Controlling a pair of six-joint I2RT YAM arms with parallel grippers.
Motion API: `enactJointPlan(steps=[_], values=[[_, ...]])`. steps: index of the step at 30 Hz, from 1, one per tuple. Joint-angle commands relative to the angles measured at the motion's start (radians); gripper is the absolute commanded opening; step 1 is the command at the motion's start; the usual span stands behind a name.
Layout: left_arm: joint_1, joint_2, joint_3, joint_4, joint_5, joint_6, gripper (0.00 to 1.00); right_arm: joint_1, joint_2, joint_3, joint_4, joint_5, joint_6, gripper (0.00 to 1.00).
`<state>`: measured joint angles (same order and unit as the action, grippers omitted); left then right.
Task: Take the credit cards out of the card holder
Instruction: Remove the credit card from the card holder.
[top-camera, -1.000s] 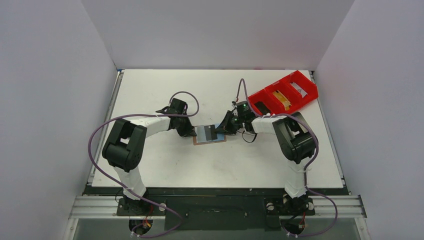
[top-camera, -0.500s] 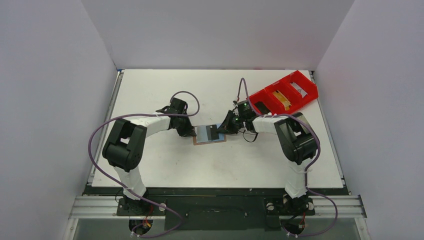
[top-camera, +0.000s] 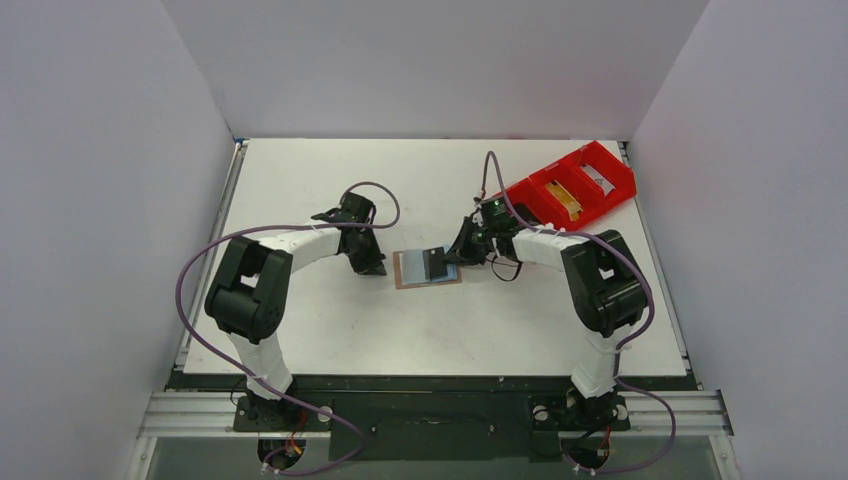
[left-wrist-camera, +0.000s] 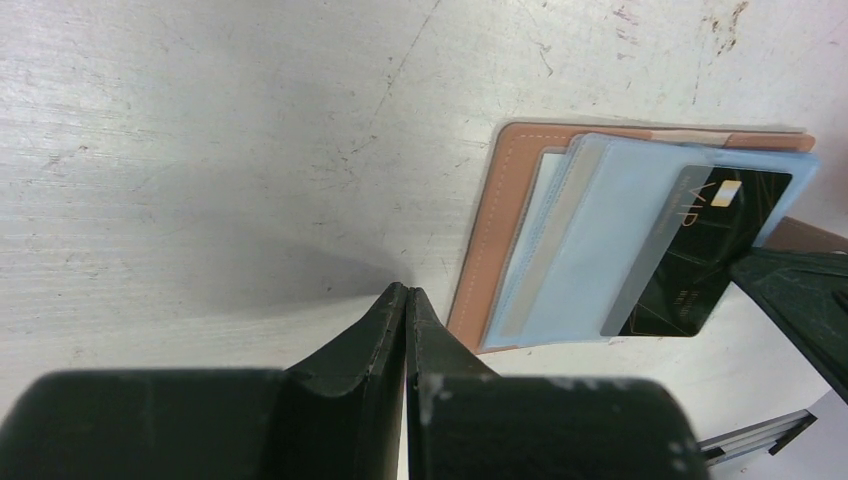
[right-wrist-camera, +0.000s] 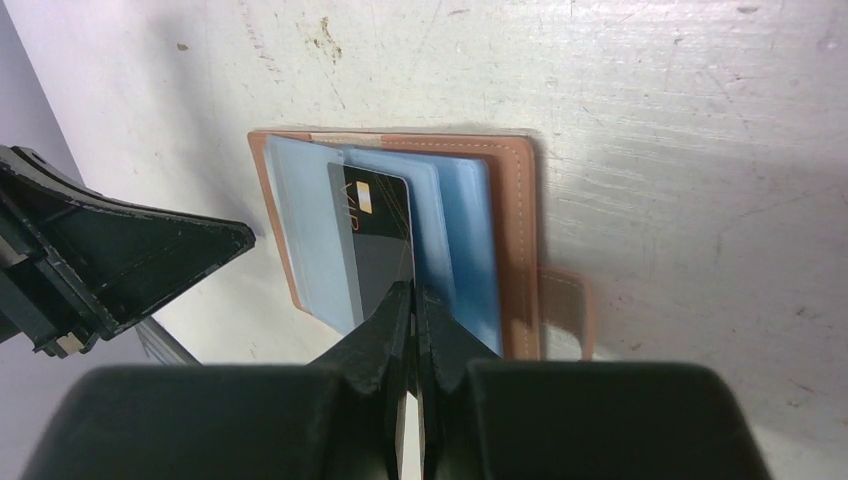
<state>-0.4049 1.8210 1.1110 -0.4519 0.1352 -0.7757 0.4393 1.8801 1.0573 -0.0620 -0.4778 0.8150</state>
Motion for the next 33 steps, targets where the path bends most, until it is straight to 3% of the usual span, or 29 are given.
enactJointPlan(steps=[1, 33], values=[[-0.005, -0.034, 0.038, -0.02, -0.01, 0.024, 0.0, -0.006, -0.067, 0.036, -0.043, 0.043, -0.039, 0.0], [-0.022, -0.077, 0.15, -0.024, 0.093, 0.043, 0.0, -0.005, -0.143, 0.098, -0.172, 0.079, -0.076, 0.0]])
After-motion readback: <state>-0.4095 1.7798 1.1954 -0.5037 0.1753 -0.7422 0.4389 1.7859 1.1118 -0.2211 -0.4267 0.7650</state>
